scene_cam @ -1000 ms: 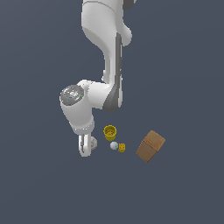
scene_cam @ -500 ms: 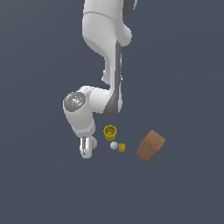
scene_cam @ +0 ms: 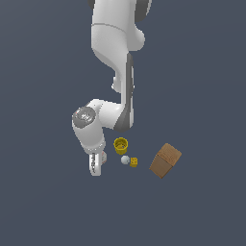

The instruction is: Pick up a designated object from a clutter of objects.

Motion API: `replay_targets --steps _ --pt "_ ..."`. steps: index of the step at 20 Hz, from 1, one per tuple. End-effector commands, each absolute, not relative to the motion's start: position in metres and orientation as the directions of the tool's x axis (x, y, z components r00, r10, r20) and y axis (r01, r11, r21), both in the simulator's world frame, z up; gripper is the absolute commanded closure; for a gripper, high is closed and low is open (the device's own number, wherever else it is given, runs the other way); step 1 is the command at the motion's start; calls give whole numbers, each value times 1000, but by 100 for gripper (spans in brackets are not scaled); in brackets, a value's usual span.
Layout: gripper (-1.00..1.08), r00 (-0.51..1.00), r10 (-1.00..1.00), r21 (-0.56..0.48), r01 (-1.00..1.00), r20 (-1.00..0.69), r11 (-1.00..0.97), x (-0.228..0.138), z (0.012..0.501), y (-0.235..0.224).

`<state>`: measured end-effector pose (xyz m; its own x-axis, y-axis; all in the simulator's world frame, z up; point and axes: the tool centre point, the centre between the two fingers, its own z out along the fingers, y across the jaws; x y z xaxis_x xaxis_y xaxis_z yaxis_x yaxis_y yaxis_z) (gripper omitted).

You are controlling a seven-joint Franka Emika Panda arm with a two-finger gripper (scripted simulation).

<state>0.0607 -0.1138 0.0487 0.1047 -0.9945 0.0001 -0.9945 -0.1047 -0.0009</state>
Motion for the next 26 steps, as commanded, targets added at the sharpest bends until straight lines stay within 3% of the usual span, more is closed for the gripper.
replay_targets --steps 1,15,26 --pt "108 104 -995 0 -995 0 -104 60 48 -114" --pt "108 105 -994 -2 -994 0 -105 60 61 -105" --pt "108 104 -995 -1 -995 0 -104 55 134 -52"
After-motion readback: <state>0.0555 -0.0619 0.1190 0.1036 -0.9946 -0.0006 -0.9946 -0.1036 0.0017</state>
